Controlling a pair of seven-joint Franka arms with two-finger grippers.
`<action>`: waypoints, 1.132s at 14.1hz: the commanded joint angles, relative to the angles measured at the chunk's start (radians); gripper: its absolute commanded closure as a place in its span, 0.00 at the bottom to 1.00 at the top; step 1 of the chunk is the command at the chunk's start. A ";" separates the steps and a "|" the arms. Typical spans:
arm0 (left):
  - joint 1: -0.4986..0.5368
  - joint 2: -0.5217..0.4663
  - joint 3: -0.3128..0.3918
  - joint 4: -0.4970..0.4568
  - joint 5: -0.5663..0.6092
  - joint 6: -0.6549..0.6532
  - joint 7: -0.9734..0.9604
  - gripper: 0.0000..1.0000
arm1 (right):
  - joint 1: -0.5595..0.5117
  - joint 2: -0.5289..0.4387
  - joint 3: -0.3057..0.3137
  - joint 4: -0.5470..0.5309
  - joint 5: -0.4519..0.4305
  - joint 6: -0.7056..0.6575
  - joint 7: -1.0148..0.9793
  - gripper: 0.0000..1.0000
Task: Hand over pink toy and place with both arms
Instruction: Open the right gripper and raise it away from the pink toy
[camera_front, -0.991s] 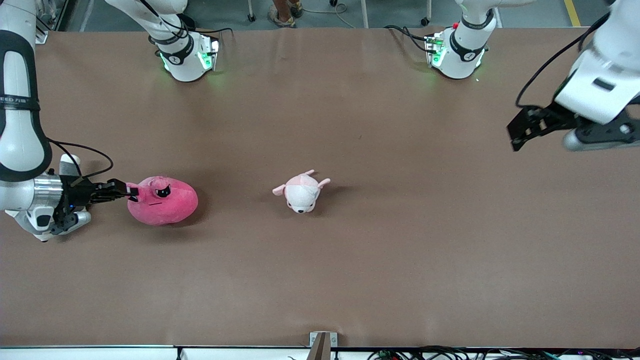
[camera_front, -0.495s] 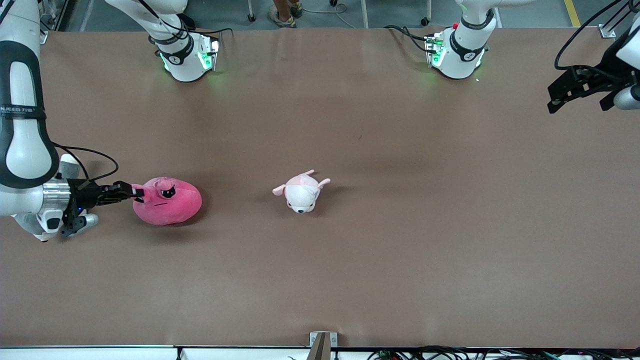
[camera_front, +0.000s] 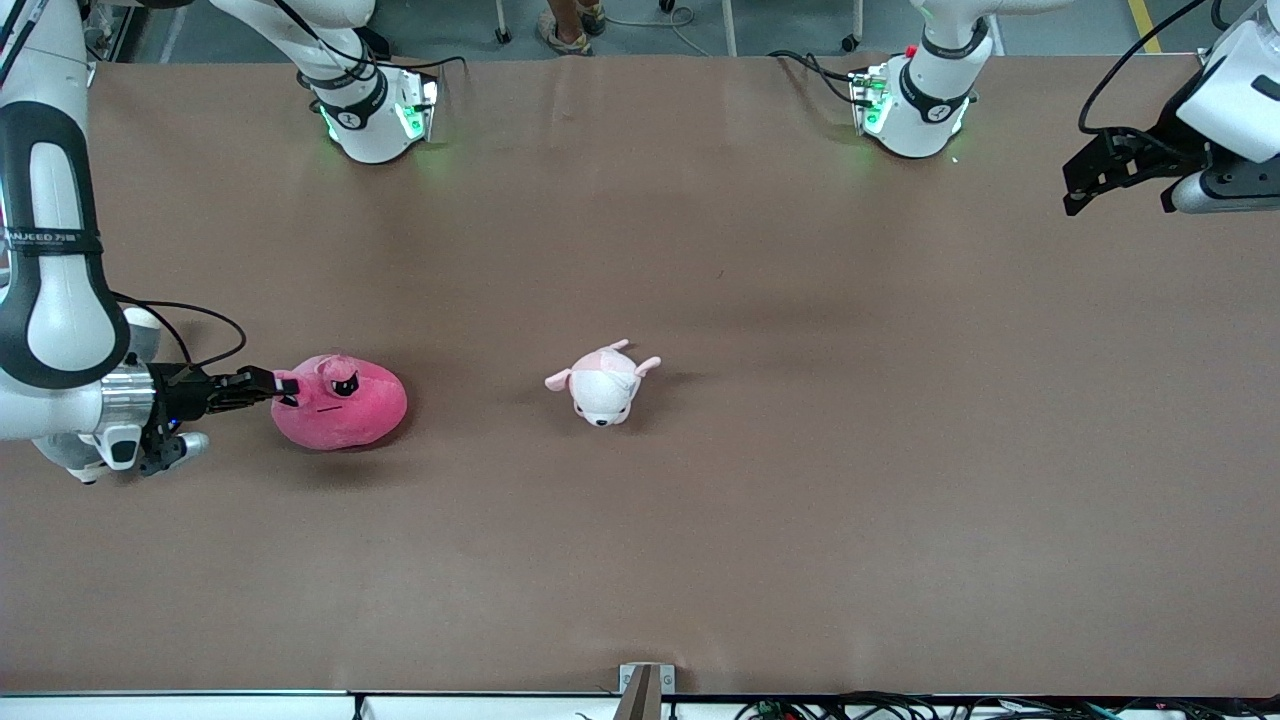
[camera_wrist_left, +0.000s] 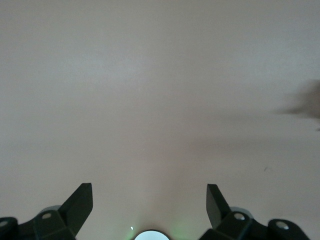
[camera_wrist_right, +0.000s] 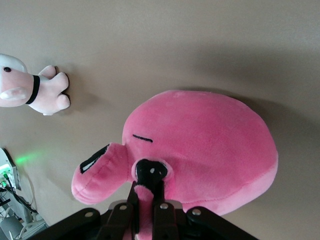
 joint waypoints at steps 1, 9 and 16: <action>-0.001 -0.013 0.004 -0.033 -0.022 0.030 0.031 0.00 | -0.013 0.016 0.014 0.035 0.008 -0.012 -0.005 0.00; -0.004 0.001 -0.009 -0.028 -0.024 0.067 0.062 0.00 | -0.037 -0.056 0.011 0.196 -0.102 -0.105 0.130 0.00; 0.005 0.001 -0.013 -0.028 -0.025 0.064 0.060 0.00 | 0.046 -0.250 0.020 0.261 -0.296 -0.138 0.413 0.00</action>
